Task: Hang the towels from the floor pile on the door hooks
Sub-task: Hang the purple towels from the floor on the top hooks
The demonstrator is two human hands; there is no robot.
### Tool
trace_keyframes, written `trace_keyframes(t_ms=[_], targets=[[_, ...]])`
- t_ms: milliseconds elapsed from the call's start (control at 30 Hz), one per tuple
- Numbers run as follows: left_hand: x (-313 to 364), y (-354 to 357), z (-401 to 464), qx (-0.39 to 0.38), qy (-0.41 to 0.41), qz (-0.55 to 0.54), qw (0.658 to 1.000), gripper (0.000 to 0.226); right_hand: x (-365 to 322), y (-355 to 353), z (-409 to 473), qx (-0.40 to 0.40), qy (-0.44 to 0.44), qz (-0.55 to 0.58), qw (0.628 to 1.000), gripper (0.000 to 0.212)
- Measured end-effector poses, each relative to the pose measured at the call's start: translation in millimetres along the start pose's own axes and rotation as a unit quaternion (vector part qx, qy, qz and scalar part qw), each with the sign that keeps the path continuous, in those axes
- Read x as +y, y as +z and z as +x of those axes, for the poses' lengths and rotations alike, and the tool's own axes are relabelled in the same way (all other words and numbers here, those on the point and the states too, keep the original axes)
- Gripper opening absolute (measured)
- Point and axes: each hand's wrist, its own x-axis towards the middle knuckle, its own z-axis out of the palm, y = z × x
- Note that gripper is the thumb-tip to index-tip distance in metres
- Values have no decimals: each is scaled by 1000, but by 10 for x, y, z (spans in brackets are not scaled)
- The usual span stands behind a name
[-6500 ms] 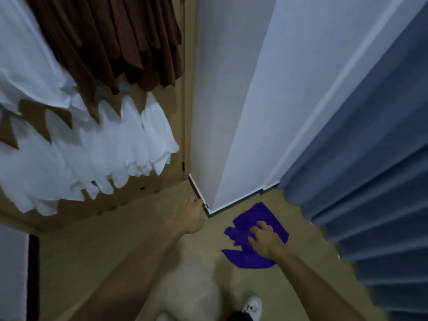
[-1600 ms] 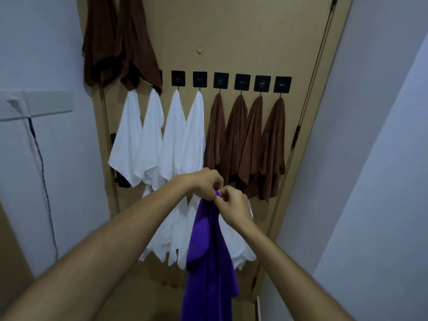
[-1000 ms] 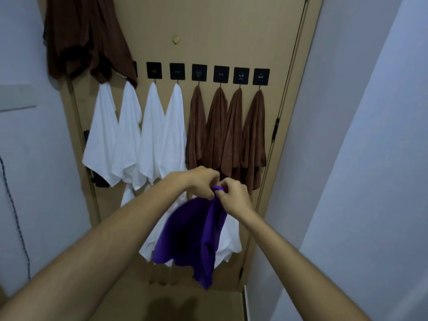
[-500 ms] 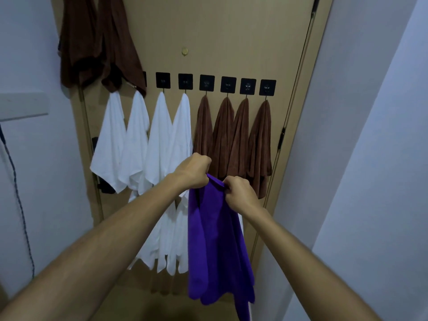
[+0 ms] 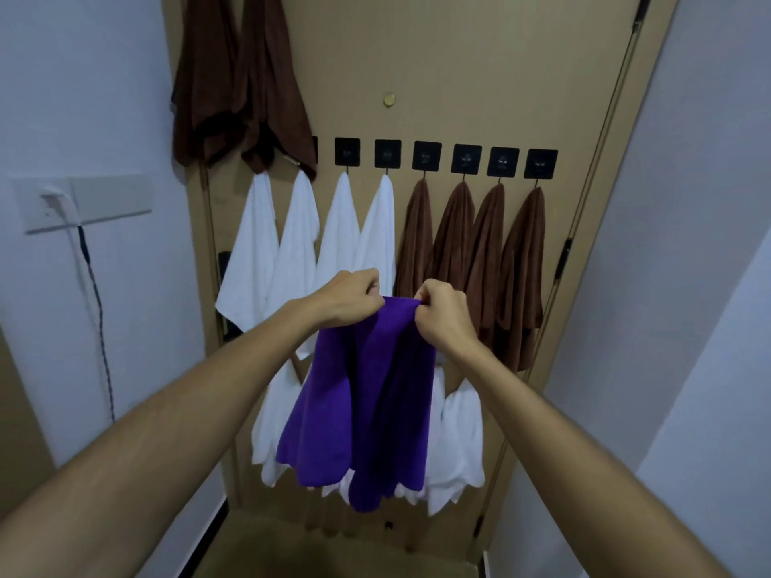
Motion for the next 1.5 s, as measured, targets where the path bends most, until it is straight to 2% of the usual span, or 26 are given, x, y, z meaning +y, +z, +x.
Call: trace_keyframes(t_ms=[133, 267, 467, 633, 767, 967, 1100, 1300, 1433, 1500], targets=[[-160, -171, 67, -6, 32, 16, 999, 14, -94, 120, 274, 10, -43, -13, 999, 26], [-277, -378, 272, 48, 49, 20, 997, 18, -244, 203, 597, 7, -56, -1, 998, 27], [-540, -808, 781, 64, 17, 17, 998, 22, -493, 259, 1295, -35, -61, 65, 995, 28], [-629, -1237, 1461, 89, -17, 16, 996, 20, -685, 222, 2064, -71, -63, 125, 988, 15], [-655, -1564, 1983, 140, -10, -27, 990, 22, -863, 101, 2709, -56, -121, 120, 984, 11], [-835, -1934, 2621, 215, 76, 43, 973, 12, -1074, 9, 3529, -6, -227, 84, 970, 18], [-1023, -2141, 3043, 274, 144, 147, 939, 29, -1203, 78, 4055, 73, -285, 41, 955, 27], [-1124, -2539, 3666, 413, 112, 187, 884, 23, -1640, 104, 4717, 180, -327, -78, 924, 33], [-1140, -2990, 4057, 493, 95, 218, 837, 29, -2052, 59, 5124, 253, -363, -164, 882, 39], [-1131, -3263, 4264, 537, 104, 235, 804, 30, -2269, 11, 5326, 292, -367, -191, 862, 38]])
